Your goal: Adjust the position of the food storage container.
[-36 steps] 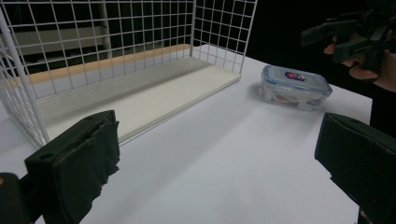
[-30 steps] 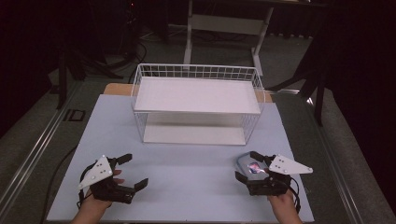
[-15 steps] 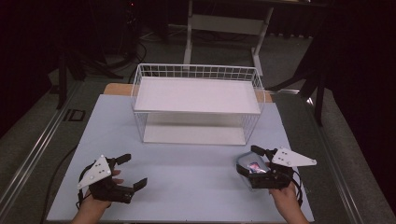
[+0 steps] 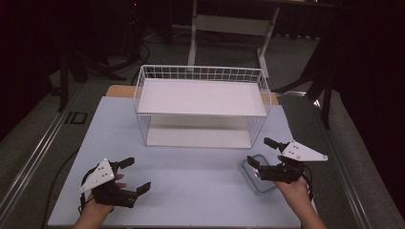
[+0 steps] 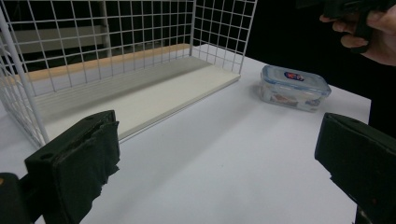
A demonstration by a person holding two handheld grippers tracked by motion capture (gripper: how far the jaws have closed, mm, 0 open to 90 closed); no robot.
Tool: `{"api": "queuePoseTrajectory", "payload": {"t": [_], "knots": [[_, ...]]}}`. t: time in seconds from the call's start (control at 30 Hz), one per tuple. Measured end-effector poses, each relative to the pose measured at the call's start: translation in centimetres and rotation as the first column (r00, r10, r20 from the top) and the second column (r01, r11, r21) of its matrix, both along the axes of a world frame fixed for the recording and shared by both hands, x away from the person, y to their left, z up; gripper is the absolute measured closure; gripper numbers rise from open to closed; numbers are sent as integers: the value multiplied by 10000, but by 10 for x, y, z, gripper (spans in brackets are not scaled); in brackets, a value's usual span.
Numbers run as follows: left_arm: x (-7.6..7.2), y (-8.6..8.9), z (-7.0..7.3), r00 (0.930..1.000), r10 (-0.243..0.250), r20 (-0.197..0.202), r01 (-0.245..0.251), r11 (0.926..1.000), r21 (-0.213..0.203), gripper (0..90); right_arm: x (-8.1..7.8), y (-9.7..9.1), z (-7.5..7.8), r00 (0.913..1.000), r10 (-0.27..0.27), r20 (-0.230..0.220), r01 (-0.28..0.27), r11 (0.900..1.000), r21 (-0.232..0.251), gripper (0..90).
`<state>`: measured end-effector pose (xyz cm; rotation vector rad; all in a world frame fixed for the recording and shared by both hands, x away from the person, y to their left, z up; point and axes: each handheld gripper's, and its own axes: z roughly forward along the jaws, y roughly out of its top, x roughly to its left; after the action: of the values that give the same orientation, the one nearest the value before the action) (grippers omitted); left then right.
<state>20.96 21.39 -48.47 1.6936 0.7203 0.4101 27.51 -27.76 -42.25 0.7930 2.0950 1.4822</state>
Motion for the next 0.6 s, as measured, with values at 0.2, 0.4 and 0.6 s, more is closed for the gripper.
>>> {"api": "queuePoseTrajectory", "payload": {"t": [0.2,0.4,0.6], "knots": [[1,-1,0,10000,-43,-29,43,10000,51,10,8,-23,-10,9960,-840,-305,829,9959,-358,304],[1,-2,-1,10000,-51,-40,51,10000,35,10,8,-45,-33,9849,-1401,-1016,1343,9890,-624,576],[2,-3,-1,9999,-92,-47,92,9999,80,10,-4,-58,-50,9793,-1394,-1464,1272,9878,-898,845]]}}
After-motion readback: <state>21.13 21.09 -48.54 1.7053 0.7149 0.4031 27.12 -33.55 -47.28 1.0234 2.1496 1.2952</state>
